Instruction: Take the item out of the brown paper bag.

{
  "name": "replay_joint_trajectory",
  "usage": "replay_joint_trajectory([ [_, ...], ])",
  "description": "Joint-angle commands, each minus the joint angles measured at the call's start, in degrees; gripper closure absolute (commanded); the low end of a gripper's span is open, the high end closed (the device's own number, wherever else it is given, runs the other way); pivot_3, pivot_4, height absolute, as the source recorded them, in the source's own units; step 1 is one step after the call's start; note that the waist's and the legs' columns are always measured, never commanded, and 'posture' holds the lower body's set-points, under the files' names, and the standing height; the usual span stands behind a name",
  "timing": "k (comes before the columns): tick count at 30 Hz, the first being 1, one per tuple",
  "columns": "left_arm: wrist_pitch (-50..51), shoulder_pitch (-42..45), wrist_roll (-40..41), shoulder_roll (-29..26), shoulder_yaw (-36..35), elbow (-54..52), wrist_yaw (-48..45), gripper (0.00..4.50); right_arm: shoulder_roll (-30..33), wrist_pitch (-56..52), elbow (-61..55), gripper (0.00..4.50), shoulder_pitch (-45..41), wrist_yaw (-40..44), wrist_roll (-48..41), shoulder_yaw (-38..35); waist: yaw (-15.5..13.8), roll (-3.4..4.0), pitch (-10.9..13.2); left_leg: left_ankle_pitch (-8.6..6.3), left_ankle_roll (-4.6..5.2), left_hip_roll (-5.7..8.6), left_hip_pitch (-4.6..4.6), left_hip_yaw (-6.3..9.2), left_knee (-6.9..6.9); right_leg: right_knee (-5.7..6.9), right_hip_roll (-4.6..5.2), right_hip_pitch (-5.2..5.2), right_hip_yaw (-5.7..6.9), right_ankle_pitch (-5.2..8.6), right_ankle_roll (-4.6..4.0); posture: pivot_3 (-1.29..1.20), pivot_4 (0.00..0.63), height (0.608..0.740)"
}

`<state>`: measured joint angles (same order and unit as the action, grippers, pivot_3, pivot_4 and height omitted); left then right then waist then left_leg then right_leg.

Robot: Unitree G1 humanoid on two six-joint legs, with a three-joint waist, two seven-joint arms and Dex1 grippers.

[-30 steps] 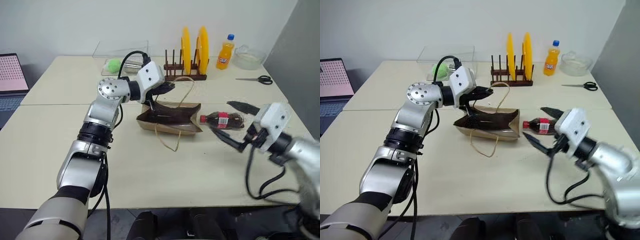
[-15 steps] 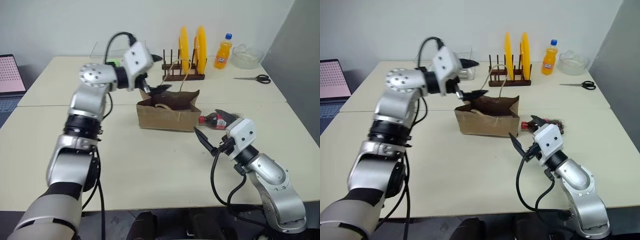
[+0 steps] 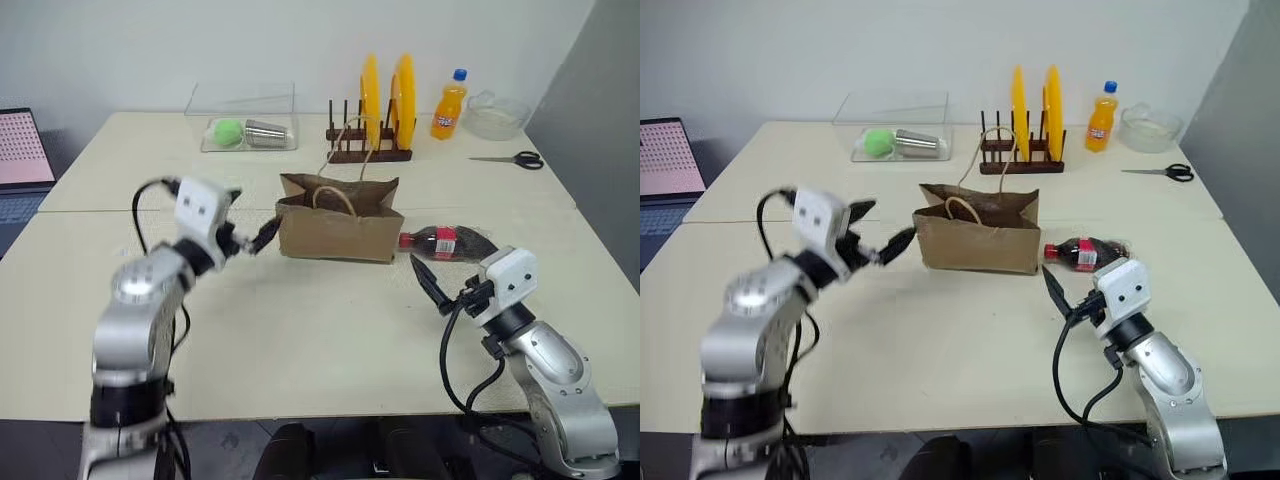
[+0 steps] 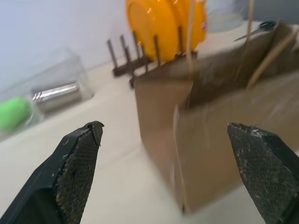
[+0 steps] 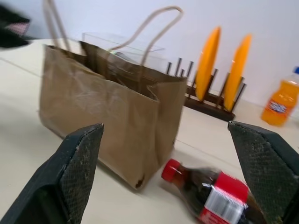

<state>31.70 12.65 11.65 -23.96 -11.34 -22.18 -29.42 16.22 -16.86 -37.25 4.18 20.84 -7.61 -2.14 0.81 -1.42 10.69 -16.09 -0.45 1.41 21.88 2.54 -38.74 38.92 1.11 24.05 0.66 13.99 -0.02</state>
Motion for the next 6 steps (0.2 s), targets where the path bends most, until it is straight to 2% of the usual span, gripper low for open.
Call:
replay_joint_trajectory([
  [1, -4.3, -7.0, -1.4, 2.6, -1.0, -5.8, 4.8, 0.02, -1.2, 3.8, -0.5, 0.0, 2.0, -1.9, 0.5, -0.7, -0.4, -0.01, 0.0, 0.0, 0.0, 0.0, 0.0, -0.01, 0.0, -0.01, 0.0, -0.01, -0.01, 0.0, 0.0, 0.0, 0.15, 0.74],
  [6, -11.5, -13.7, -3.2, 4.3, 0.1, -5.5, 6.7, 0.02, -1.1, 5.6, 3.3, 0.0, 2.5, -1.9, -0.2, -1.4, -0.7, -0.02, 0.0, -0.01, 0.02, 0.0, -0.04, -0.02, -0.02, -0.08, 0.0, -0.08, 0.01, 0.01, 0.0, 0.0, 0.15, 0.74],
])
